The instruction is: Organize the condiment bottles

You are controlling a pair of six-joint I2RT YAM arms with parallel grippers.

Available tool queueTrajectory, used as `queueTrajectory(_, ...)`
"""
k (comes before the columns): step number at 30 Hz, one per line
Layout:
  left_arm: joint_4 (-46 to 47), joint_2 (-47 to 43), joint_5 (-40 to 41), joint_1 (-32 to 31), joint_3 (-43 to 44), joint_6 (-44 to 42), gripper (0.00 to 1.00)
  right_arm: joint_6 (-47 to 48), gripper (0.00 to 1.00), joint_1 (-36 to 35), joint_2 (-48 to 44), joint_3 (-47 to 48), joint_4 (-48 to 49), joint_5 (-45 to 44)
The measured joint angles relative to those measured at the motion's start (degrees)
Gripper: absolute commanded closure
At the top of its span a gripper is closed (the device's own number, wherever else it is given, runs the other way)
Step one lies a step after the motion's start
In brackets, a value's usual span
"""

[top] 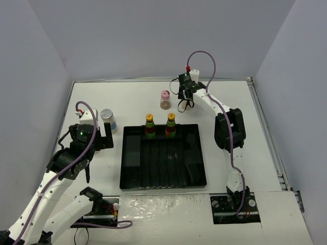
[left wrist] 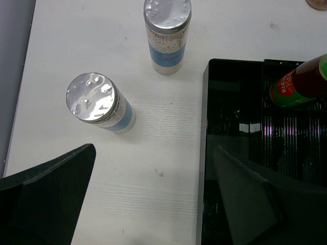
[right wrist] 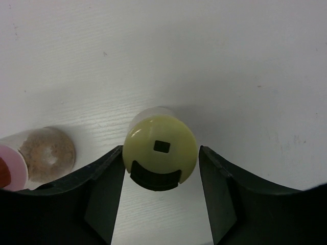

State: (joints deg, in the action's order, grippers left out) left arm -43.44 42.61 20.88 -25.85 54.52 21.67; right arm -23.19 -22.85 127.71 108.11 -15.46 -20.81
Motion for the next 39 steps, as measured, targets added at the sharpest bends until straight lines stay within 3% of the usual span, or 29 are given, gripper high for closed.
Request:
queueTrajectory(4, 0.0, 0.0, 0.0, 0.0, 0.0, 0.0, 0.03, 0.6, 0.68, 0.0, 0.1, 0.0, 0.3, 0.1)
queueTrajectory(9, 0.0, 0.0, 0.1, 0.0, 0.0, 0.0, 0.03, 0.9, 0.99, 0.0, 0.2, -0.2, 1.0, 0.1)
queueTrajectory(20, 0.0, 0.0, 0.2, 0.0, 0.0, 0.0, 0.03, 0.5, 1.00, -0.5, -6.3, -8.9, 1.7, -1.3)
queueTrajectory(29, 0.0, -0.1, 0.1, 0.0, 0.0, 0.0, 0.03, -0.1, 1.00, -4.2, -24.2, -15.4, 0.3, -4.9)
queueTrajectory(39, 0.0, -0.6, 0.0, 0.0, 0.0, 0.0, 0.03, -4.0, 1.00, -10.0, -44.2, -33.5, -0.1, -7.5)
